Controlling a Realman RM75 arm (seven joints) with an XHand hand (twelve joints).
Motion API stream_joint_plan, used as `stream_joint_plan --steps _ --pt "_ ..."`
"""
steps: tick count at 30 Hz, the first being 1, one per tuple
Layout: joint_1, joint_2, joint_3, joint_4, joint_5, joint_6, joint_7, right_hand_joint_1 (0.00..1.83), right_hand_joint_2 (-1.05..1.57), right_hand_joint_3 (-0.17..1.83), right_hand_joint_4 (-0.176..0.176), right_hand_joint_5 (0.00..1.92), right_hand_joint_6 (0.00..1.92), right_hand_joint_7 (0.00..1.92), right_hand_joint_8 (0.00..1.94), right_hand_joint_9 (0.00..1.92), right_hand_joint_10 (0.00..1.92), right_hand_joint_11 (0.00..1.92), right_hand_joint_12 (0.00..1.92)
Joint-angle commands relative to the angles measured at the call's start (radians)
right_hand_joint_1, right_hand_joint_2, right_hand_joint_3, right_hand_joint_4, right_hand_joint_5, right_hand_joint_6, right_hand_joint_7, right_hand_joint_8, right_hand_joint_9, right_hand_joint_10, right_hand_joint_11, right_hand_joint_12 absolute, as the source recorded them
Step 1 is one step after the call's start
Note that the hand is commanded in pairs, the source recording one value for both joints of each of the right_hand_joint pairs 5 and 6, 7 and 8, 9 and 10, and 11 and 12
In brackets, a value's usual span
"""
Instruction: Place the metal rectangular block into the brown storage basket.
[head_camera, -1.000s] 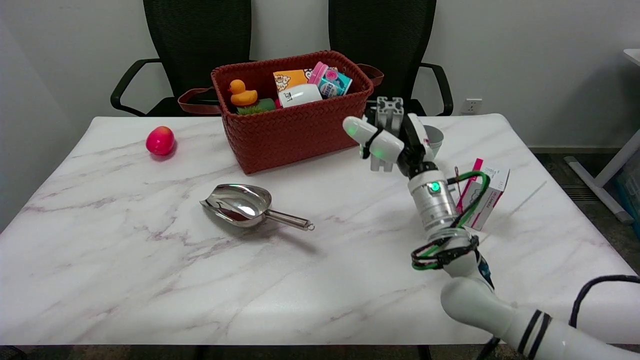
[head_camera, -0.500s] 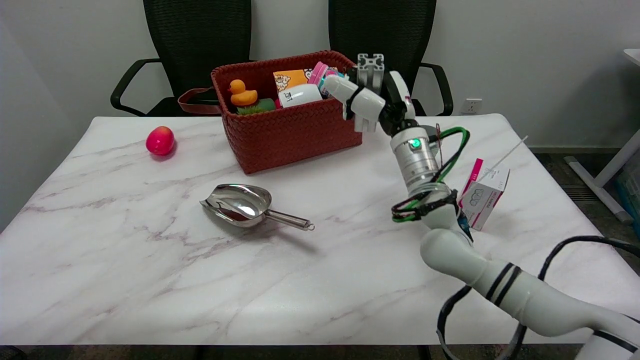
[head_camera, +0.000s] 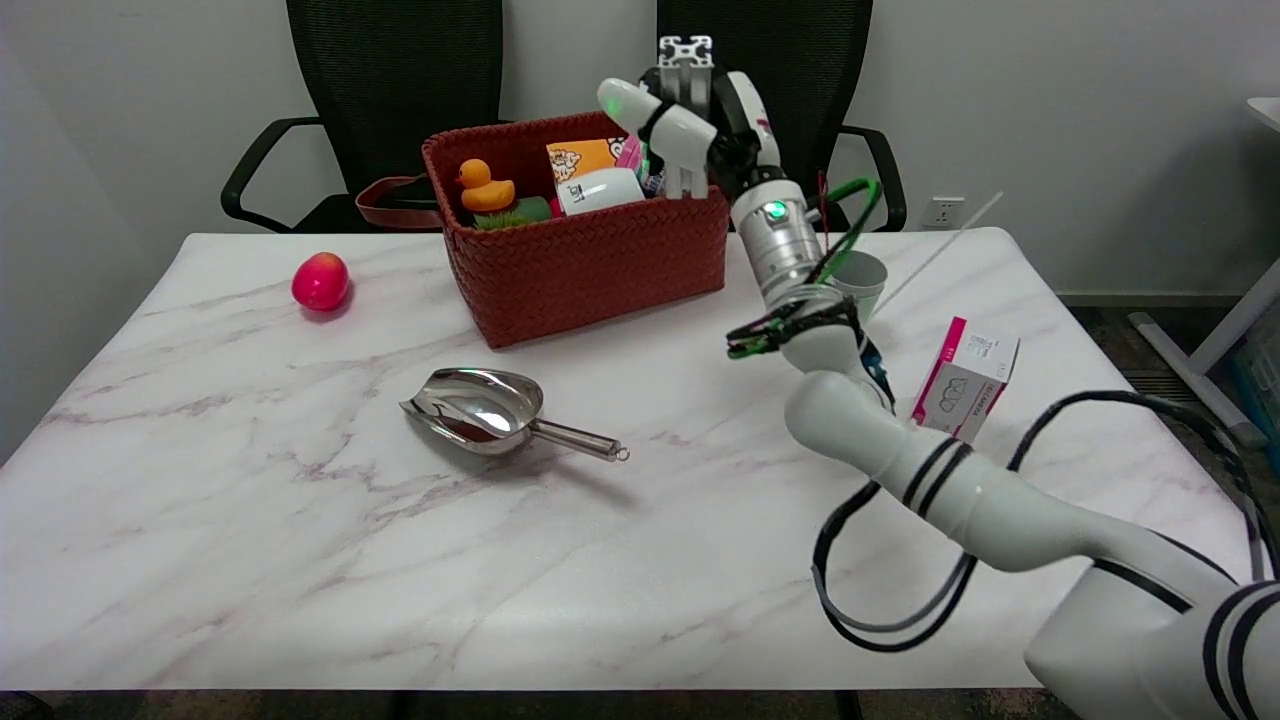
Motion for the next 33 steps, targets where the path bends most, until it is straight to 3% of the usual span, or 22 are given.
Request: stream_joint_plan --steps 1,18,25,33 --pt "0.291 -0.138 -0.082 -0.297 -0.003 -0.03 -0.072 0.89 1.17 0.17 0.0 1.54 1.54 1.84 1.84 1.77 1.77 1.92 1.92" --pt "0.464 -0.302 -0.128 -0.593 -0.081 -0.02 -0.084 0.88 1.04 0.3 0.0 1.48 1.48 1.76 1.76 1.66 1.66 1.76 1.76" --pt "0.525 -0.368 -0.128 -0.739 -0.196 -0.018 -0.089 0.87 0.97 0.28 0.0 1.46 1.46 1.73 1.73 1.63 1.63 1.73 1.73" --pt "0.555 -0.419 -0.128 -0.822 -0.231 -0.028 -0.296 0.86 0.96 0.24 0.0 1.44 1.44 1.7 1.7 1.59 1.59 1.71 1.71"
